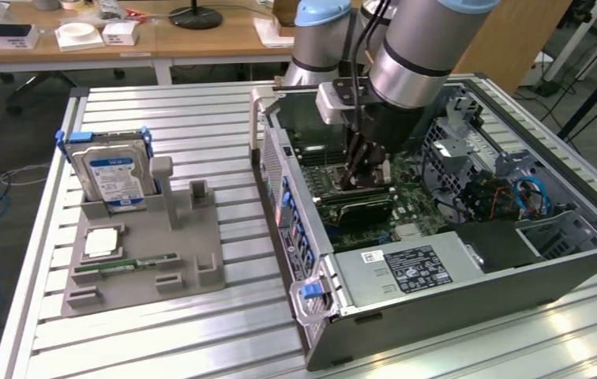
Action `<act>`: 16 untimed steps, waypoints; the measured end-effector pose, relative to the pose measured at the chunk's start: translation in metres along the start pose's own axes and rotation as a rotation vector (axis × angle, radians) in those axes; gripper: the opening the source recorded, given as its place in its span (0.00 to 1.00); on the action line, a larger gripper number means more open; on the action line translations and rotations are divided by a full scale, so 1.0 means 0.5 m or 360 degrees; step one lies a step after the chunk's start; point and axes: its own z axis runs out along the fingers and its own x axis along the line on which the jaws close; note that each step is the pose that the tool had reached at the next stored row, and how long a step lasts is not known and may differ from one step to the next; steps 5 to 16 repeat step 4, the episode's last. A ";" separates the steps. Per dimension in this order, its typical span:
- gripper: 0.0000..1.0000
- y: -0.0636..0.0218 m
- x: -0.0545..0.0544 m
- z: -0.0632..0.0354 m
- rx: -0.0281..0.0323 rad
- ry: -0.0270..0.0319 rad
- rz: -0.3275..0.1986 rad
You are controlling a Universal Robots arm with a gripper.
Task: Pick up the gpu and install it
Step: 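Press down on the gpu until it lock into place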
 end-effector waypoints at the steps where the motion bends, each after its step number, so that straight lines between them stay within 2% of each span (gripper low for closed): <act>1: 0.11 0.000 0.000 0.000 -0.00001 0.00000 0.0000; 16: 0.11 0.000 0.000 0.000 -0.00001 0.00000 0.0000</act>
